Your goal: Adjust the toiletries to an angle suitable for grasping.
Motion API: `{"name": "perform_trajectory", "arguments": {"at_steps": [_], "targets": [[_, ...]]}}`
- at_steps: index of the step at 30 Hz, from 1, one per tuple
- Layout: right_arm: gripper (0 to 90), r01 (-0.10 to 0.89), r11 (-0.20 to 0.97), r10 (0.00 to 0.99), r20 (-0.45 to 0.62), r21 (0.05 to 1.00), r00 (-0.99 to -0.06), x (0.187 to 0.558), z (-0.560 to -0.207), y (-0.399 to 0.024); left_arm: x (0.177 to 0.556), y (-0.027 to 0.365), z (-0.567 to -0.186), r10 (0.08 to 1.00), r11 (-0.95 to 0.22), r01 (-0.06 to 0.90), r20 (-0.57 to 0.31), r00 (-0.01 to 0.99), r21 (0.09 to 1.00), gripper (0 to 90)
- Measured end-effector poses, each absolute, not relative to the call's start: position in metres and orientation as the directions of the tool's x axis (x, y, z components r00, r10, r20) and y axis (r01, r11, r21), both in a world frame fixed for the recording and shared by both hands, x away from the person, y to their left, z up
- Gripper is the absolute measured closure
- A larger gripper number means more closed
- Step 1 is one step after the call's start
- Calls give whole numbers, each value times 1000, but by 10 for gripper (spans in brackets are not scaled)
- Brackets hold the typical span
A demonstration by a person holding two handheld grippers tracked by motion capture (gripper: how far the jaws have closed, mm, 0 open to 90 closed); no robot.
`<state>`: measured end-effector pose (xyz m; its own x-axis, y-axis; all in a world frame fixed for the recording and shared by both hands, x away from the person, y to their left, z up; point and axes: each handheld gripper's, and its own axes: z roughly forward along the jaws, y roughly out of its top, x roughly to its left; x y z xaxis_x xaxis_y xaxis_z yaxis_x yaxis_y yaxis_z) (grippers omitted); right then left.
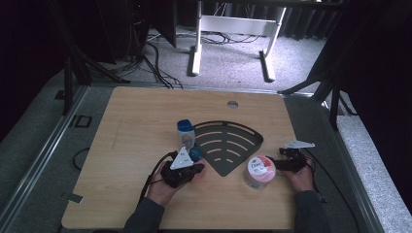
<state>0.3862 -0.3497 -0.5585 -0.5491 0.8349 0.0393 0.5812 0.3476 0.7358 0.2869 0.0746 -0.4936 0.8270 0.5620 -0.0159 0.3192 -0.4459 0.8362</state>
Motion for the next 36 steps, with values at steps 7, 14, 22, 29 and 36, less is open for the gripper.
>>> {"name": "perform_trajectory", "arguments": {"at_steps": [7,14,22,29,36], "targets": [[211,582,346,835,41,736,-548,386,-558,-350,293,76,-495,569,-448,316,-6,823,836,883],[211,580,350,835,36,735,-550,386,-559,-349,305,78,-496,584,-451,322,2,812,832,883],[228,576,360,840,14,734,-543,385,-559,-348,311,81,-499,601,-458,336,8,799,823,883],[265,575,362,846,0,734,-532,381,-559,-347,315,83,-500,610,-445,347,-4,792,826,882],[327,570,357,848,-1,740,-530,377,-558,-347,319,81,-502,616,-430,351,-14,788,831,881]]}}
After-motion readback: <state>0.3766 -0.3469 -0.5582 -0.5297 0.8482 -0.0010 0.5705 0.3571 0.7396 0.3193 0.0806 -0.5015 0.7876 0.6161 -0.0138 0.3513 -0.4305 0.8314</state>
